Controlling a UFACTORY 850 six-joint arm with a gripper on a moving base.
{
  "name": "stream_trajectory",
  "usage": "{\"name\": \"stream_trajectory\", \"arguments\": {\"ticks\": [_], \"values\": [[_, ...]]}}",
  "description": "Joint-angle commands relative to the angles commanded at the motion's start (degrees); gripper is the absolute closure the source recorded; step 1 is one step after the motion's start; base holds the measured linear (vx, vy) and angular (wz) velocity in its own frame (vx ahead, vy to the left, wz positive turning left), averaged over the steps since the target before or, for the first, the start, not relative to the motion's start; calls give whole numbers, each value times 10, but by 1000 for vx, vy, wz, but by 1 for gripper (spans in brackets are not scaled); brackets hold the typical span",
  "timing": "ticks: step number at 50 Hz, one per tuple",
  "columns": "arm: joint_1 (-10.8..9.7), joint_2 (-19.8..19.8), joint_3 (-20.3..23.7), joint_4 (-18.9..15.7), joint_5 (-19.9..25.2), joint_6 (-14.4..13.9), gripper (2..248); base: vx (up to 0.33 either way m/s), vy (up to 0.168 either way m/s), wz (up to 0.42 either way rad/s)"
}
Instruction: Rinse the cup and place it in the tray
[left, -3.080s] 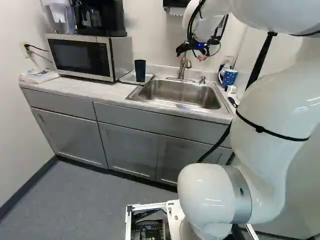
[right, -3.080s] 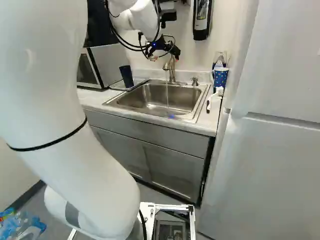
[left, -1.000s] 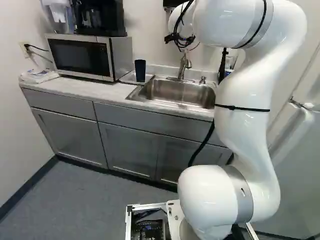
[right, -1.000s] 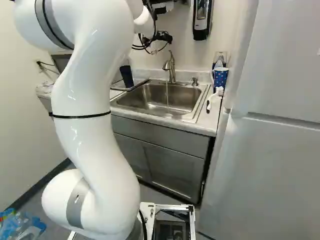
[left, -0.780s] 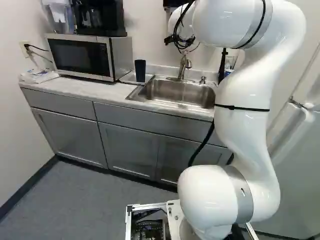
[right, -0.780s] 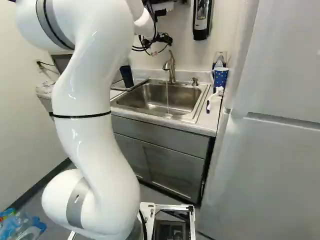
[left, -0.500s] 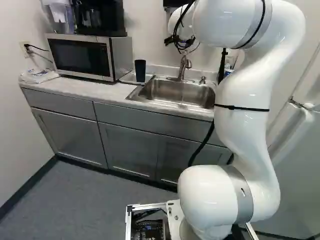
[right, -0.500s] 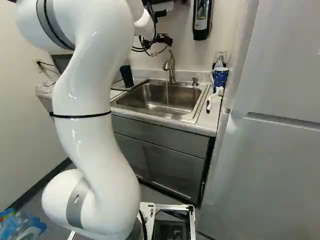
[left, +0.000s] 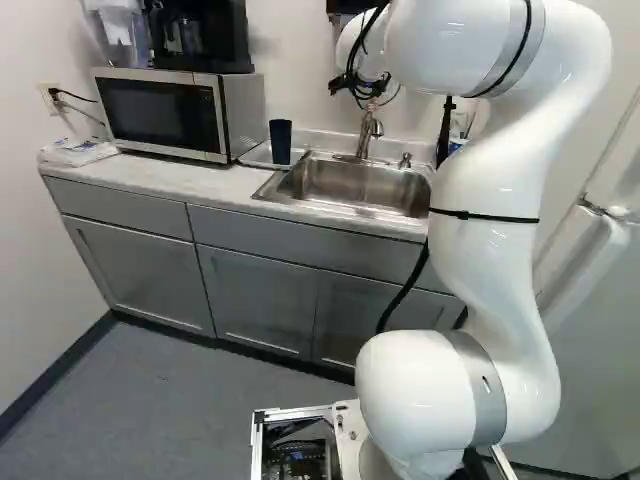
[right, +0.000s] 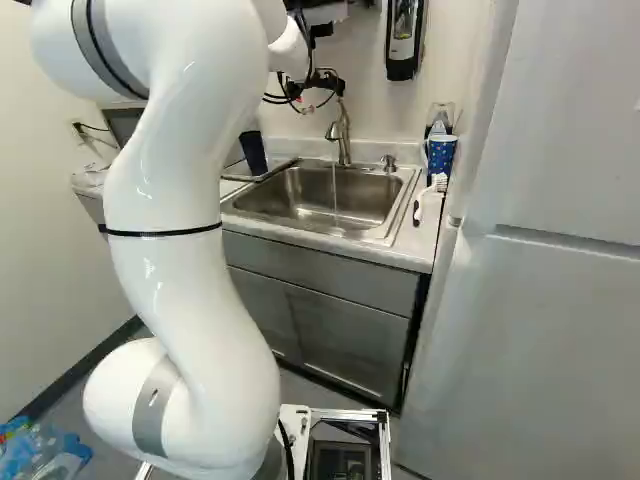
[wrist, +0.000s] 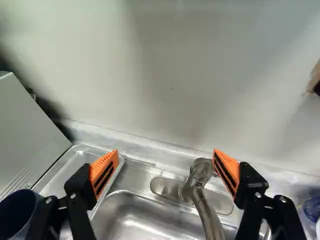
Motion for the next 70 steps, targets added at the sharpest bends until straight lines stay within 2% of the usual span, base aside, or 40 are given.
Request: {"name": "stream_trajectory", "arguments": {"ticks": [22, 48, 70], "values": [[3, 15, 17, 0, -14, 0, 3, 0, 0, 0], [3, 53, 63, 0, -35, 0, 3, 0, 0, 0], [-15, 92, 107, 0, -35, 0, 3, 0, 0, 0]]}}
